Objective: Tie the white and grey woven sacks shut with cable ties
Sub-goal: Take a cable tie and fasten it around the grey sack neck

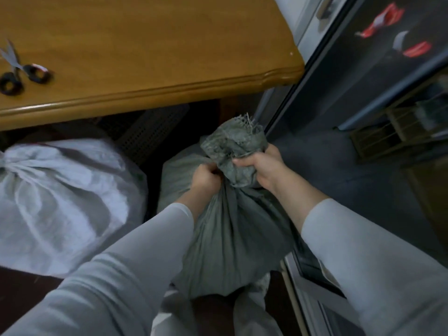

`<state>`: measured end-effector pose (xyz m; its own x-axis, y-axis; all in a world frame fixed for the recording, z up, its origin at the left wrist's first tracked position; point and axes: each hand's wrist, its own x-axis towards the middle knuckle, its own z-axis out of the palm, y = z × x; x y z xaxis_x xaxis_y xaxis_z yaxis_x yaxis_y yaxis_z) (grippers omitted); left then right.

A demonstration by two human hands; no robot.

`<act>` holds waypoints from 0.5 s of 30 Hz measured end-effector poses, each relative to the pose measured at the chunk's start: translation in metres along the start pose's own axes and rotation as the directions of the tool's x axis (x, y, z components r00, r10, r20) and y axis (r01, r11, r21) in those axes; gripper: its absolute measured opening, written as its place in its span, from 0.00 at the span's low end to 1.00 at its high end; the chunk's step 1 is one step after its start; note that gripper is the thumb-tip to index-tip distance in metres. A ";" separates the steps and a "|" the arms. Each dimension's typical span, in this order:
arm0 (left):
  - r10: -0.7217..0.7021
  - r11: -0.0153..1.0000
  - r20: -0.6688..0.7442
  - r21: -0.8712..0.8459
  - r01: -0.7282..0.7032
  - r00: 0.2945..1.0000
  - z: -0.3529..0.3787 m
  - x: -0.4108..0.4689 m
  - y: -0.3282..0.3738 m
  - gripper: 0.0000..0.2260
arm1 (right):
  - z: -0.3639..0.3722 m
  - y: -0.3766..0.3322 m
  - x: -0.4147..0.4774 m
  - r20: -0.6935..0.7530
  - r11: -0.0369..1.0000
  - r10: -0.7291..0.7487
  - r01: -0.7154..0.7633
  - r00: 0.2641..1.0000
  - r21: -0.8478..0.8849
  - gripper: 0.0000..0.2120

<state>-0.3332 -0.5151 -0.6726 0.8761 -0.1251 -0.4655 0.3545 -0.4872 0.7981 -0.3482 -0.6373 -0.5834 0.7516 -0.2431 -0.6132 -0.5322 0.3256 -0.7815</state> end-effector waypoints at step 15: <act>0.083 0.991 -0.029 -0.105 -0.085 0.996 0.035 -0.012 0.008 0.34 | 0.019 0.008 0.077 -0.238 0.943 0.319 -0.282 0.917 0.177 0.28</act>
<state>-0.3519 -0.5480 -0.6742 0.9116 -0.1396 -0.3867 0.3108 -0.3815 0.8705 -0.2875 -0.6358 -0.6350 0.4269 -0.3360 -0.8396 -0.6449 0.5377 -0.5431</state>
